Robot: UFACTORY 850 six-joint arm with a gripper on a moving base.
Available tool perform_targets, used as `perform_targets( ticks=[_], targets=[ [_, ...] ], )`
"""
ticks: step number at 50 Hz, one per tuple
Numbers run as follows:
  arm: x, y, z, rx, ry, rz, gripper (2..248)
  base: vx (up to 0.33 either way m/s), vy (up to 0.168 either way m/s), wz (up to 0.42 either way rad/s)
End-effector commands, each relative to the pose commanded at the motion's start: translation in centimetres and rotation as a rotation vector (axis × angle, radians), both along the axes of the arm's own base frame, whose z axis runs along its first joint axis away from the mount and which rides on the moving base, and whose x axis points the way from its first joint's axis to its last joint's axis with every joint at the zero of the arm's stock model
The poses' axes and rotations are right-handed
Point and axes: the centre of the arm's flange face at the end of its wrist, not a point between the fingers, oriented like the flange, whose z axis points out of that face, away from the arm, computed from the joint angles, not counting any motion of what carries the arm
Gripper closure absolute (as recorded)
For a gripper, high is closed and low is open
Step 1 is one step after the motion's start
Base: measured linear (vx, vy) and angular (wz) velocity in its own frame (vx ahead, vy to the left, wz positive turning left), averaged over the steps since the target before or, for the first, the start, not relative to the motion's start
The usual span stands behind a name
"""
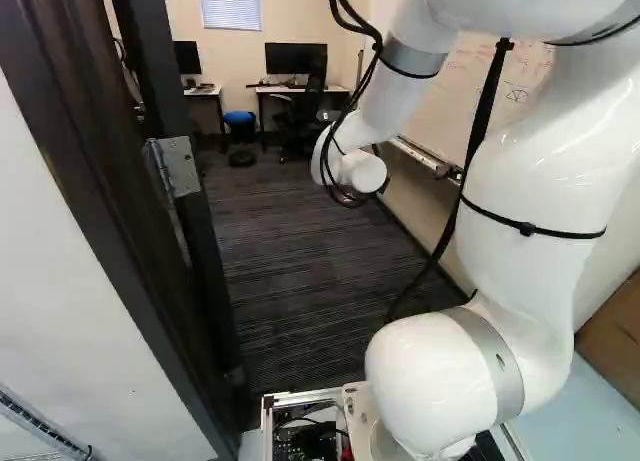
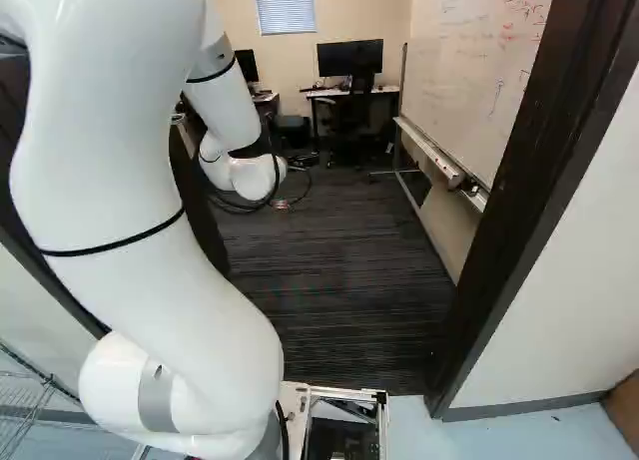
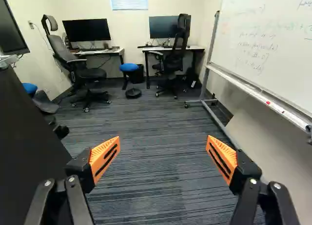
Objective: Open the door and move inside
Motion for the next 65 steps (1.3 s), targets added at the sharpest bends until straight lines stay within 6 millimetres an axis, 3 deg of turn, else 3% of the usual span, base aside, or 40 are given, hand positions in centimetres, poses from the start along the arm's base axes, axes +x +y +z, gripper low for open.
perform_targets(
  ticks=[36,65],
  targets=[
    [-2.0,-1.0,-0.3,-0.003,0.009,-0.017,3,0.0,0.0,0.0],
    [-6.9,-1.7,-1.4,-0.012,0.038,-0.016,3,0.0,0.0,0.0]
  ],
)
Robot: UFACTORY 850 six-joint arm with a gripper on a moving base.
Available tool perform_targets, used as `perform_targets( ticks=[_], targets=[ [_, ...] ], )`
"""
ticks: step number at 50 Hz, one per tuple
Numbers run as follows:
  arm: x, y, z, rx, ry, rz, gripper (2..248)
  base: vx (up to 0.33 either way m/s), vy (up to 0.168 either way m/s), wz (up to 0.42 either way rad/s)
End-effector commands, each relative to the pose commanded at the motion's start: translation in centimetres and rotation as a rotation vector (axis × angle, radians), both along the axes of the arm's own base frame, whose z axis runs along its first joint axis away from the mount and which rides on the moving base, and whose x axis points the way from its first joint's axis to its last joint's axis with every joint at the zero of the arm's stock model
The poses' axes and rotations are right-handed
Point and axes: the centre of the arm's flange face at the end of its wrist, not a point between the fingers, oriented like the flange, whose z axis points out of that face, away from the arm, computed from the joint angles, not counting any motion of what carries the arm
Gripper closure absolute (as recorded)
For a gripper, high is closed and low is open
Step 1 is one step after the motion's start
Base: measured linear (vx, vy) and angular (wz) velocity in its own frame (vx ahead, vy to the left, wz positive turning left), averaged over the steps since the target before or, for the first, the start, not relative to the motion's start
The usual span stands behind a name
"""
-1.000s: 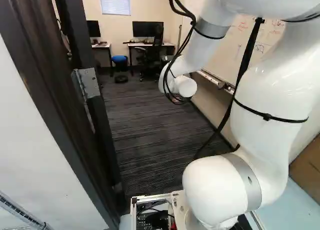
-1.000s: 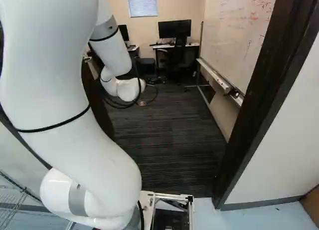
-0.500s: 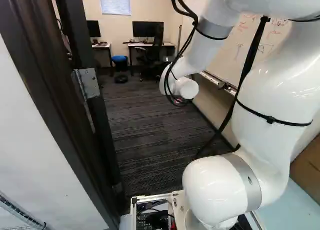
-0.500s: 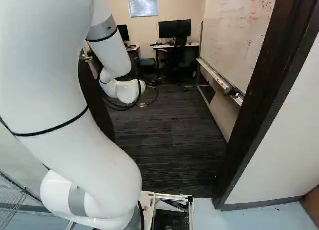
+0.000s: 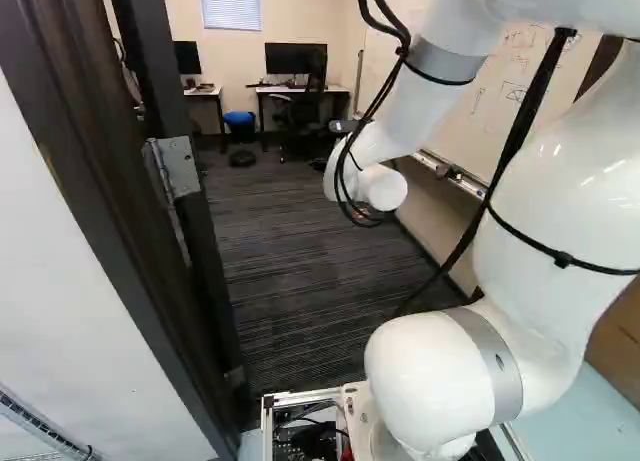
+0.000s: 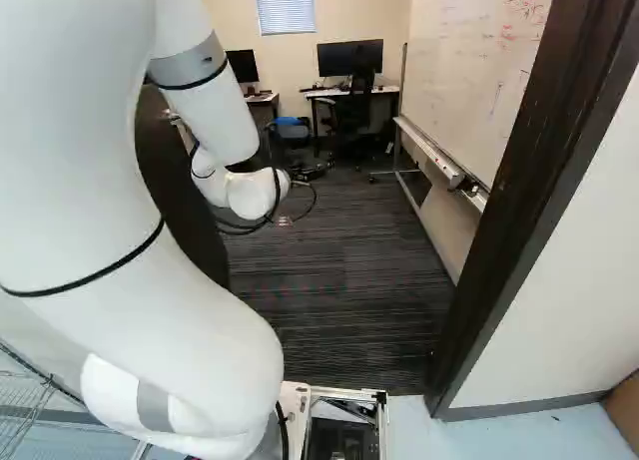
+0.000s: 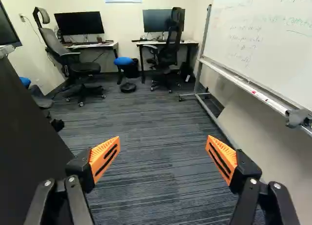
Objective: Open the door and move inside
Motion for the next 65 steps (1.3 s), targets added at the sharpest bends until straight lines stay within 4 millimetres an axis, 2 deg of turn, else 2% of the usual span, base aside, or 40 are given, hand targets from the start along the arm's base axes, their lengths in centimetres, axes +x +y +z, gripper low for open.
perform_targets(
  ticks=[33,49,65],
  targets=[
    [-8.2,-0.8,-2.7,-0.012,0.048,0.002,3,0.0,0.0,0.0],
    [-10.7,-1.0,-3.8,-0.016,0.063,0.002,3,0.0,0.0,0.0],
    [-12.2,-1.1,-4.4,-0.017,0.072,0.003,3,0.0,0.0,0.0]
  ],
)
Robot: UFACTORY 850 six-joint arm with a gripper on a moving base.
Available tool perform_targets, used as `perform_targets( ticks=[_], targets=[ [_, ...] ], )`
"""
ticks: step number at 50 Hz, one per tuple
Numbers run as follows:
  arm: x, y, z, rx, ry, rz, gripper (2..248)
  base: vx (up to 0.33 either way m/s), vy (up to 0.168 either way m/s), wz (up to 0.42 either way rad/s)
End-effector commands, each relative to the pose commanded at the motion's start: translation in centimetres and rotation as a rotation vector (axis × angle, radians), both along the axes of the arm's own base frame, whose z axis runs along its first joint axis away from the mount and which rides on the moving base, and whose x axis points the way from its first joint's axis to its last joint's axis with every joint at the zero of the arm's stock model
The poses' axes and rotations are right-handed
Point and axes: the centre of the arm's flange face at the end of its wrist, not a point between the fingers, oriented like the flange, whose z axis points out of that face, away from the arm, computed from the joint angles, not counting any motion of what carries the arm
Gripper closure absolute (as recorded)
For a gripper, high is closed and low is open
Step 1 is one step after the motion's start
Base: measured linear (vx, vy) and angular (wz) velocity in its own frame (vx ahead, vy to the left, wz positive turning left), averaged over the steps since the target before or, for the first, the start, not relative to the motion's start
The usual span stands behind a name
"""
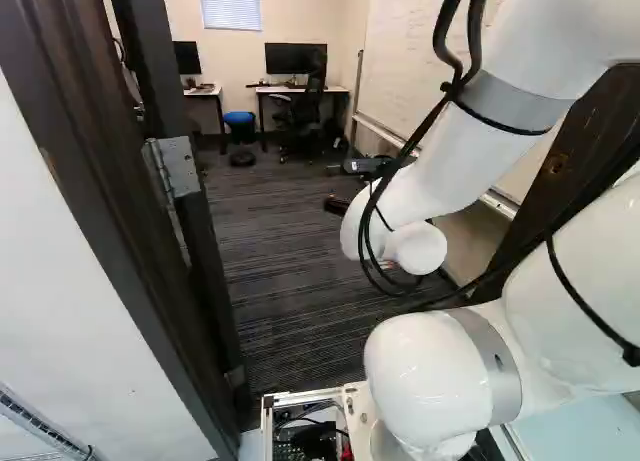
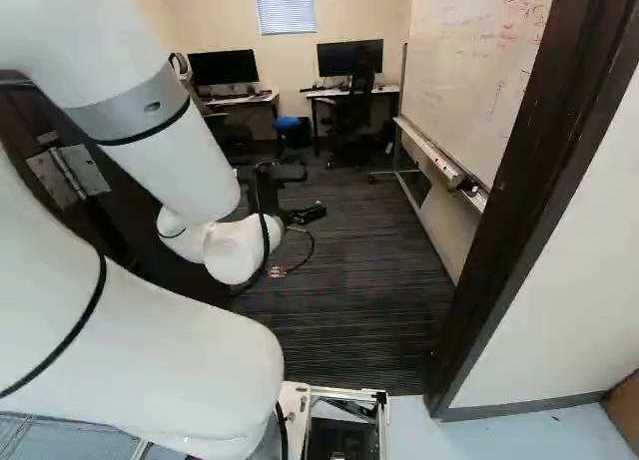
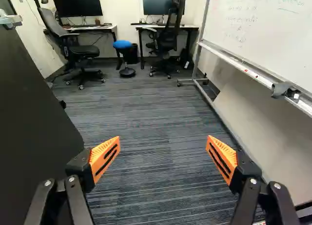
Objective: Open the door and move inside
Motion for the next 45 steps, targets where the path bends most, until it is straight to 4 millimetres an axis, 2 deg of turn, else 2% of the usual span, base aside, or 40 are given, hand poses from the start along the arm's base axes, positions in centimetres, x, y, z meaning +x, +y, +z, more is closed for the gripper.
perform_targets(
  ticks=[45],
  targets=[
    [-0.41,-0.02,-0.19,0.0,0.002,0.0,3,0.002,0.001,0.001]
  ],
)
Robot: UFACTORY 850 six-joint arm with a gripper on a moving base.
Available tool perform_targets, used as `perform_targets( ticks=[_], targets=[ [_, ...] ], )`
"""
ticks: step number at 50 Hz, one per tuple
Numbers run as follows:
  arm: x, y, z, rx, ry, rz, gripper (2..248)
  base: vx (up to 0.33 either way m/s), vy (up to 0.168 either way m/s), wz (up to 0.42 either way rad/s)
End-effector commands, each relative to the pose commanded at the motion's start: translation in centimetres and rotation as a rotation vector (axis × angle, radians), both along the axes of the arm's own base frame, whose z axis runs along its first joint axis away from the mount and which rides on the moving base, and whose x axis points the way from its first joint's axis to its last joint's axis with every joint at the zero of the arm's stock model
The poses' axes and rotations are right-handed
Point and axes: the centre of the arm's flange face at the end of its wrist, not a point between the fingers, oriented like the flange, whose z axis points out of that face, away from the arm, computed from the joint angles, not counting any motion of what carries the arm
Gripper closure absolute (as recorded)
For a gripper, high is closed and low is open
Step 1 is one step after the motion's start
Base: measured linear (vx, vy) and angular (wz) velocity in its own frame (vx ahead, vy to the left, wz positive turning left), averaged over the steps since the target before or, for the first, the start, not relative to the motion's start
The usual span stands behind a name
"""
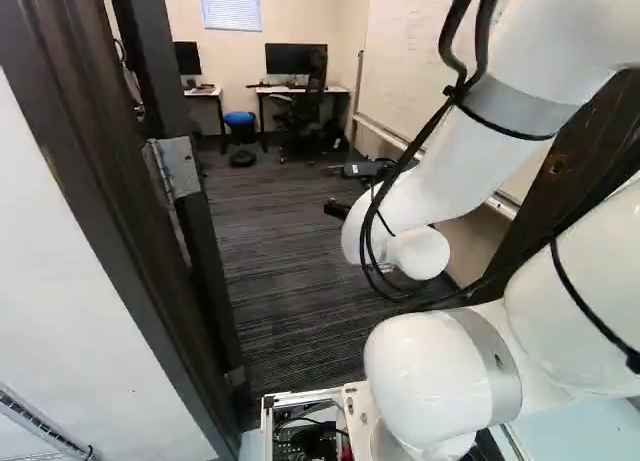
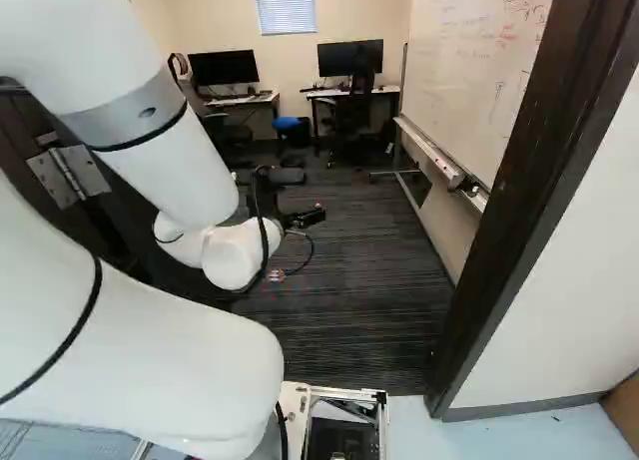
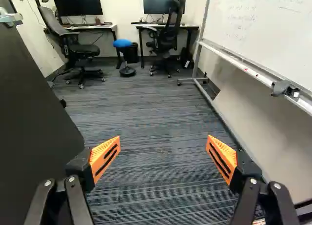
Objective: Open the door and move inside
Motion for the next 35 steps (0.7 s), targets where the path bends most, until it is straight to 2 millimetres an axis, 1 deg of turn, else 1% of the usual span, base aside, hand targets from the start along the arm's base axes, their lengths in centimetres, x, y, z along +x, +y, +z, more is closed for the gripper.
perform_targets(
  ticks=[6,35],
  targets=[
    [0.0,0.0,0.0,0.0,0.0,0.0,3,0.1,0.018,0.0],
    [0.0,0.0,0.0,0.0,0.0,0.0,3,0.105,-0.024,-0.002]
  ],
)
